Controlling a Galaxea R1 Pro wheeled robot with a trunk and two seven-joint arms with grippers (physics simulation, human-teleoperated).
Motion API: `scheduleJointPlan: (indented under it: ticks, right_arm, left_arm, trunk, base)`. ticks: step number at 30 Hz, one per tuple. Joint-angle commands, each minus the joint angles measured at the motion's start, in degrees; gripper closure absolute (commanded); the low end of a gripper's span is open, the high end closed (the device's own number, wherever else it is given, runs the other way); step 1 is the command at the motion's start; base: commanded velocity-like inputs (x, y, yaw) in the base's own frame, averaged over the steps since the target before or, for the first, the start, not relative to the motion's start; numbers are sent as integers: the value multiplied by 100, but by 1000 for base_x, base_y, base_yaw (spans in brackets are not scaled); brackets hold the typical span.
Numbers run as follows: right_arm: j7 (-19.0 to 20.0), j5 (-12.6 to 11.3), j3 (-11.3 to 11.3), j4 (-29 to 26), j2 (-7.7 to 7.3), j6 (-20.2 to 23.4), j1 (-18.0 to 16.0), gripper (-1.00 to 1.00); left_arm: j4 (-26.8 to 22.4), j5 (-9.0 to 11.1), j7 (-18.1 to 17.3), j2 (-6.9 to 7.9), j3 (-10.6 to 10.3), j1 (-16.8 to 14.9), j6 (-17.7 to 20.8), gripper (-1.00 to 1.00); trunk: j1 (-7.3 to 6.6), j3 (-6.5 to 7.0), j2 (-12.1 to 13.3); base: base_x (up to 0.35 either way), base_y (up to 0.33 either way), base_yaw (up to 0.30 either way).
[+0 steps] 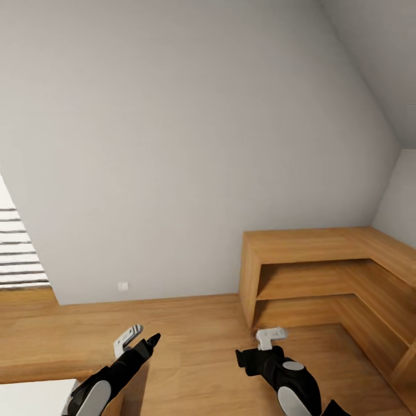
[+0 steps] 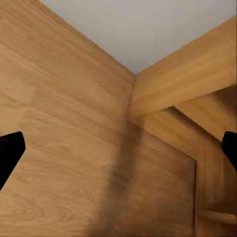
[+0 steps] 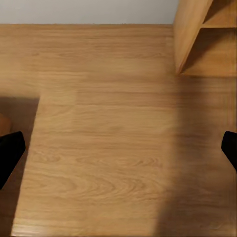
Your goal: In the bedroom, organize the workspace by keeping the computer under the desk, ensuring the monitor is on the desk, placing the keyboard on the desk next to the monitor, placing the mouse on the desk next to the keyboard, moving the folder from the swivel chair onto the desk next to the mouse, stacking the notebook on top of the folder with the pen on top of the notebook, and positioning the swivel chair next to the desk.
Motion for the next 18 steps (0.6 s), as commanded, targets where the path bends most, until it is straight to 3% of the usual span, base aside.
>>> scheduleJointPlan:
  ticks: [1, 7, 12, 18]
  right_arm:
    - [-57, -57, 17, -5, -71, -85, 49, -100]
    - [-53, -81, 19, -2, -318, -510, 234, -100]
    - [-53, -98, 29, 0, -372, -608, 285, -100]
    - [-52, -84, 49, 5, -404, -699, 421, -100]
  left_arm:
    - [17, 58, 22, 7, -51, -18, 5, -100]
    - [98, 57, -68, 14, -178, -68, 7, -100]
    - [115, 57, -83, 19, -206, -79, 4, -100]
    - [124, 56, -91, 20, -221, -84, 2, -100]
  trunk:
    - [4, -7, -4]
    - [4, -6, -4]
    - [4, -5, -4]
    - [4, -5, -4]
  base:
    - [341, -86, -265]
    - [336, -55, -281]
    - [211, -19, -292]
    - [66, -6, -296]
